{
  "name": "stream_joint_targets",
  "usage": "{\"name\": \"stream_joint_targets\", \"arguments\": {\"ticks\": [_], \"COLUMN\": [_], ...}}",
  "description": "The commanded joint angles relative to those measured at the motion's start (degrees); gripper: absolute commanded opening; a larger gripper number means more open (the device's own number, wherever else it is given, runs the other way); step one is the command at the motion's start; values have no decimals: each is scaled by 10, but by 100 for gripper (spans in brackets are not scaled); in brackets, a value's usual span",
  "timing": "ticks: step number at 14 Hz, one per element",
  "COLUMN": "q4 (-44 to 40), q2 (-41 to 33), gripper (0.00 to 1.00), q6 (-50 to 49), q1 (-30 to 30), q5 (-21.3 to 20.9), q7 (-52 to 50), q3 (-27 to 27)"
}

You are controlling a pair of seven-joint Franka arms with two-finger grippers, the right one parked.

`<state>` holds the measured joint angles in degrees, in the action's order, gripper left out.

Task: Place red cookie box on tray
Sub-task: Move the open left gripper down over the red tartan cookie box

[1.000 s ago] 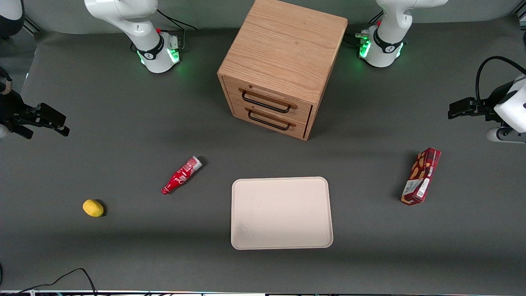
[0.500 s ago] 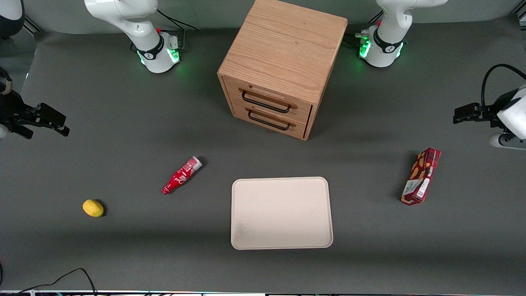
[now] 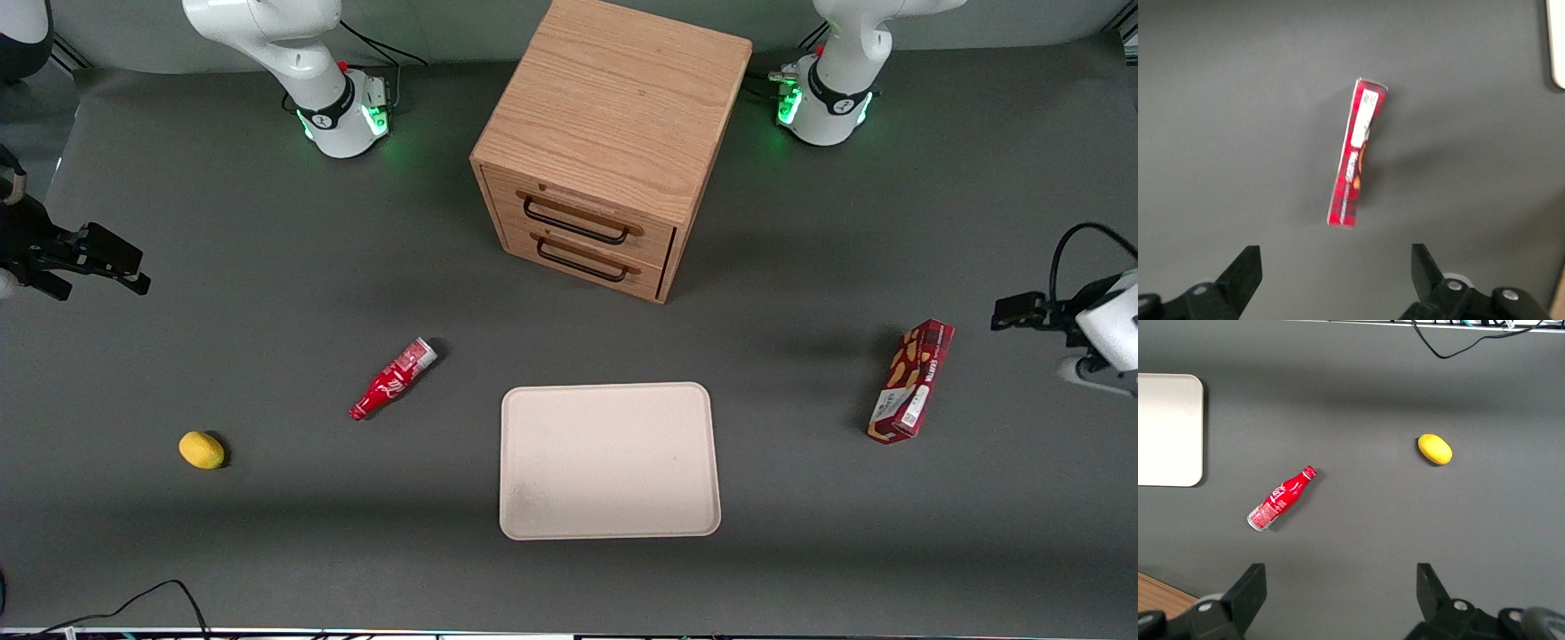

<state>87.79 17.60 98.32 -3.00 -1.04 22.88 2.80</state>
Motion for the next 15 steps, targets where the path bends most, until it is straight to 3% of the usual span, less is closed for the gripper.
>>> {"name": "stream_joint_targets", "arguments": {"ticks": [1,15], "q4": [43,213], "q2": [15,87], "gripper": [100,100], "q6": [69,360], "q1": [-3,8], "q5": [17,35], "q7": [43,92], "q3": [-3,-5]}}
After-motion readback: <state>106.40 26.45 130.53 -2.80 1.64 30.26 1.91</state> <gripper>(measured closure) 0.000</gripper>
